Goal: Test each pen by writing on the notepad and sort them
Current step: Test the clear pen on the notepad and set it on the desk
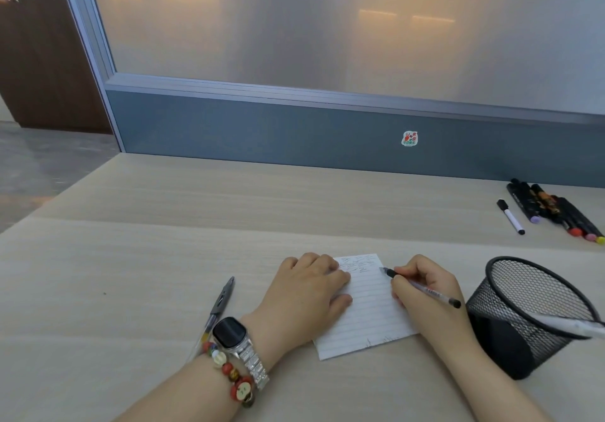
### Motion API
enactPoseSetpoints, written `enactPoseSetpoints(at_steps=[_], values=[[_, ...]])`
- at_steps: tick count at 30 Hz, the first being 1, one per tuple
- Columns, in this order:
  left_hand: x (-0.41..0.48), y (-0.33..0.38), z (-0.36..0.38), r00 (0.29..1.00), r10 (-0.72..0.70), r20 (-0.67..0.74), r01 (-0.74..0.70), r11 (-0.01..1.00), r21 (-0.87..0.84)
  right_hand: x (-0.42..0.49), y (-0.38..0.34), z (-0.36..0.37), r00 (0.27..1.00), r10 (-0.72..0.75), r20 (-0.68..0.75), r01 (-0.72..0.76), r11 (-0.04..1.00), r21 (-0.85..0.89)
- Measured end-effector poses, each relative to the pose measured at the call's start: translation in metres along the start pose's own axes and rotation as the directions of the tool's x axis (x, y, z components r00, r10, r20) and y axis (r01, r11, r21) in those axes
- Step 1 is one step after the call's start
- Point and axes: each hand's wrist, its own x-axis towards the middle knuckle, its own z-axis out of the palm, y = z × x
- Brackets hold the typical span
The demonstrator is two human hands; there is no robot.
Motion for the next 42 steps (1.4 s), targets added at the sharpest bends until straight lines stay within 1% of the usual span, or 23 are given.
enactPoseSetpoints(at_steps=[5,7,10,14,15,17,22,26,28,30,31,33,36,38,40,42], values=[[0.000,0.000,0.000,1.000,-0.002,0.008,0.002,1.000,-0.007,-0.001,-0.001,0.000,1.000,0.002,0.016,-0.002,1.000,-0.002],[-0.001,0.000,0.000,1.000,-0.004,0.014,0.004,1.000,-0.015,-0.001,0.001,0.000,1.000,0.001,-0.018,-0.001,1.000,0.007],[0.000,0.000,-0.001,1.000,-0.006,0.015,0.006,1.000,-0.015,0.000,0.003,-0.003,0.997,0.040,-0.064,-0.036,0.998,0.060],[0.000,0.000,-0.001,1.000,-0.007,0.021,0.007,1.000,-0.012,0.002,0.000,-0.003,0.980,0.076,-0.183,-0.038,0.978,0.204],[0.000,0.000,-0.001,1.000,-0.007,0.021,0.007,1.000,-0.011,0.003,-0.001,-0.003,0.979,0.068,-0.193,-0.024,0.975,0.222],[0.000,0.000,-0.001,1.000,-0.004,0.018,0.005,1.000,-0.005,0.002,-0.004,-0.004,0.983,0.025,-0.184,0.010,0.983,0.186],[0.000,0.000,0.000,1.000,0.001,0.014,-0.001,1.000,-0.003,0.005,-0.008,-0.003,0.978,-0.159,-0.135,0.169,0.984,0.061],[0.000,-0.001,0.001,1.000,0.005,0.008,-0.005,1.000,-0.001,0.010,-0.011,-0.003,0.966,-0.174,-0.193,0.193,0.977,0.086],[0.000,-0.001,0.001,1.000,0.007,0.004,-0.007,1.000,0.002,0.011,-0.010,-0.003,0.945,-0.254,-0.208,0.248,0.967,-0.053],[0.000,-0.001,0.002,1.000,0.007,-0.001,-0.007,1.000,0.005,0.013,-0.006,-0.003,0.936,-0.310,-0.167,0.265,0.932,-0.247],[0.000,-0.001,0.003,1.000,0.007,-0.006,-0.007,1.000,0.004,0.015,-0.004,-0.003,0.940,-0.314,-0.131,0.257,0.907,-0.333],[0.000,-0.001,0.003,1.000,0.011,-0.011,-0.010,1.000,0.008,0.018,0.002,-0.002,0.959,-0.278,-0.053,0.214,0.837,-0.504],[0.001,-0.001,0.004,1.000,0.011,-0.010,-0.010,1.000,0.014,0.019,0.009,-0.001,0.995,-0.093,0.045,0.096,0.670,-0.736],[0.000,-0.001,0.004,1.000,0.012,-0.014,-0.012,1.000,0.018,0.019,0.011,0.000,0.997,-0.003,0.081,0.068,0.584,-0.809],[0.000,0.000,0.004,1.000,0.019,-0.019,-0.018,0.999,0.026,0.019,0.011,0.001,0.995,0.039,0.087,0.049,0.569,-0.821],[-0.001,0.001,0.003,1.000,0.023,-0.019,-0.022,0.999,0.037,0.017,0.009,0.001,0.997,0.035,0.071,0.038,0.578,-0.815]])
